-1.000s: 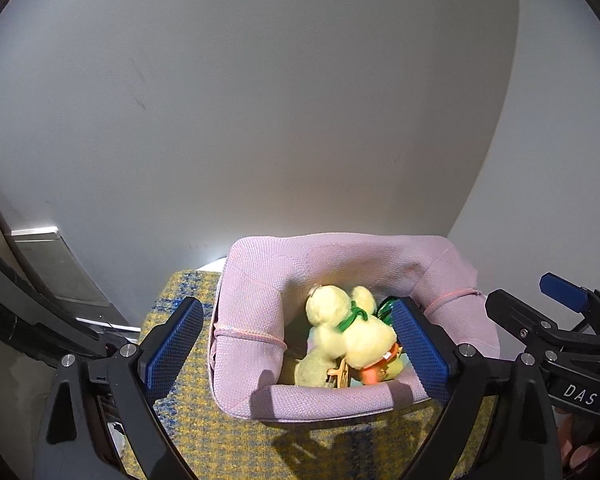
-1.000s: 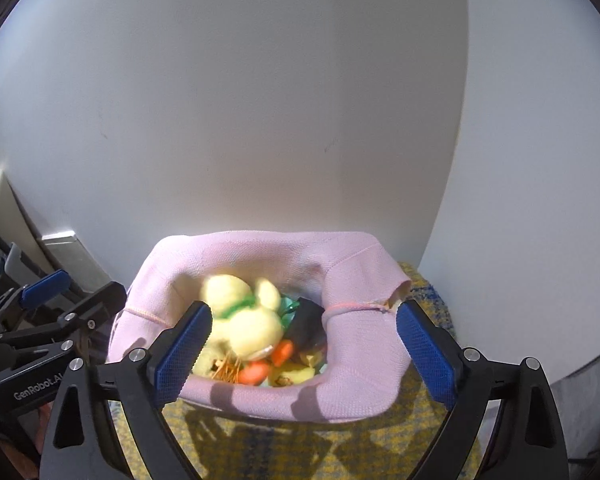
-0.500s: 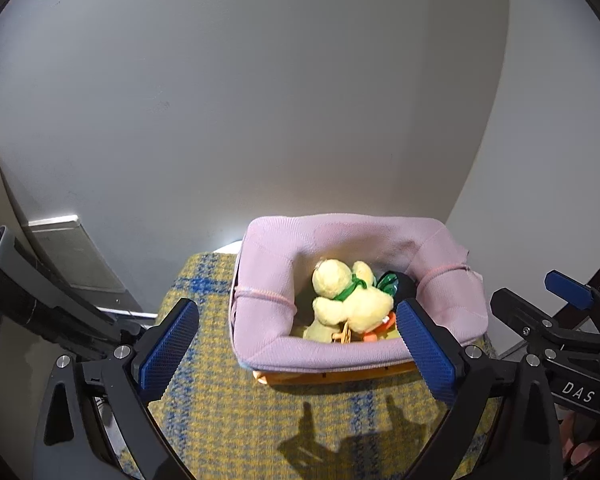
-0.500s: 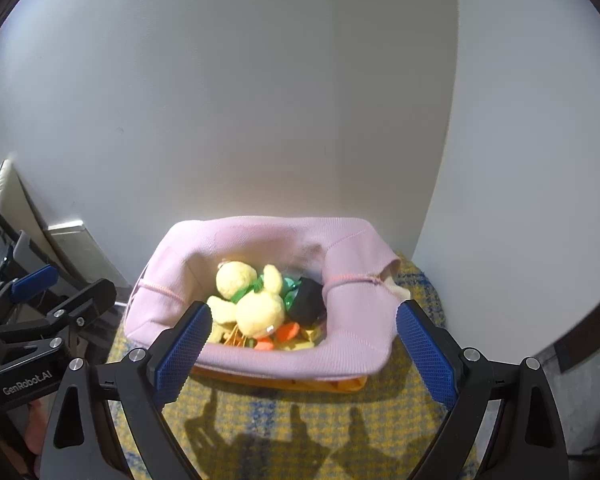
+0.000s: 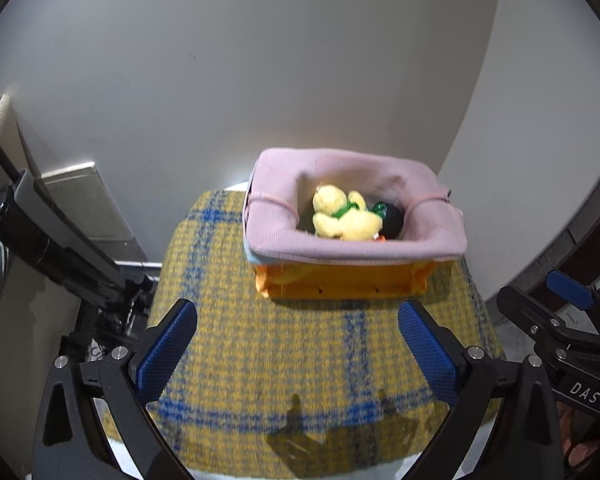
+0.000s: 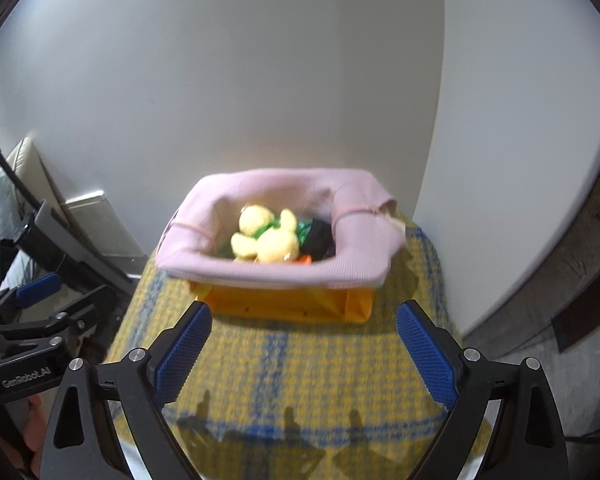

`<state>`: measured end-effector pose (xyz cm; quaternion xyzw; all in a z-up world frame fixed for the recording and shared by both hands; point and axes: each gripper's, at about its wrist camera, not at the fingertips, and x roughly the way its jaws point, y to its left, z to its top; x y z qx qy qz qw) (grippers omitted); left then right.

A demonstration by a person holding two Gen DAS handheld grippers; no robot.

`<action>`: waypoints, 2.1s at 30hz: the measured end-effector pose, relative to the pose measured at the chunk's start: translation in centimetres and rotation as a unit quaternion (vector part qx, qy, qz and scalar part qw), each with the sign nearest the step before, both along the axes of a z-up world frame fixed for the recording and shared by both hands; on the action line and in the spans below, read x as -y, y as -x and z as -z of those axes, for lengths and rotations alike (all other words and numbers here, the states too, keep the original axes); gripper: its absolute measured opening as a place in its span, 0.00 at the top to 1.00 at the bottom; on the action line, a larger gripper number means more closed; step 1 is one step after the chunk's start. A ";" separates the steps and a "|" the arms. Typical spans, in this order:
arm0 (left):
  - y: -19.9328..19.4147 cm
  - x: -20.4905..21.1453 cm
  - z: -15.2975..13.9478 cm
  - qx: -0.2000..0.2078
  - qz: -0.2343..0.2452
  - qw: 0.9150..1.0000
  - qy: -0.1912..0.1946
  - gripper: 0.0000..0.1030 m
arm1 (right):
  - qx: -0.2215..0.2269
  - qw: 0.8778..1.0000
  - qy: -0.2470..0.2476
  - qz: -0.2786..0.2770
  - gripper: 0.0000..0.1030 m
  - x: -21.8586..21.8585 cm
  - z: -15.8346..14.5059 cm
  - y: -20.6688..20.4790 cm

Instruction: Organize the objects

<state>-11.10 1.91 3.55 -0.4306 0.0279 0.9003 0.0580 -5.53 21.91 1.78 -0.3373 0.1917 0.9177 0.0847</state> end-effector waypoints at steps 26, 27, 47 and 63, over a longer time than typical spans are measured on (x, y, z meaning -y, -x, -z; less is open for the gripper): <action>-12.9 3.5 2.5 0.065 0.001 0.997 0.038 0.01 | 0.046 0.999 0.014 0.006 0.09 5.4 3.5 -12.9; -13.1 3.5 2.6 0.067 0.001 0.997 0.039 0.01 | 0.046 0.999 0.019 0.006 0.09 5.6 3.6 -13.2; -13.4 3.2 3.1 0.071 -0.001 0.996 0.048 0.01 | 0.048 0.999 0.023 0.000 0.09 6.2 3.5 -13.5; -13.4 3.1 3.1 0.072 0.000 0.996 0.048 0.01 | 0.051 0.998 0.027 -0.002 0.09 6.4 3.6 -13.4</action>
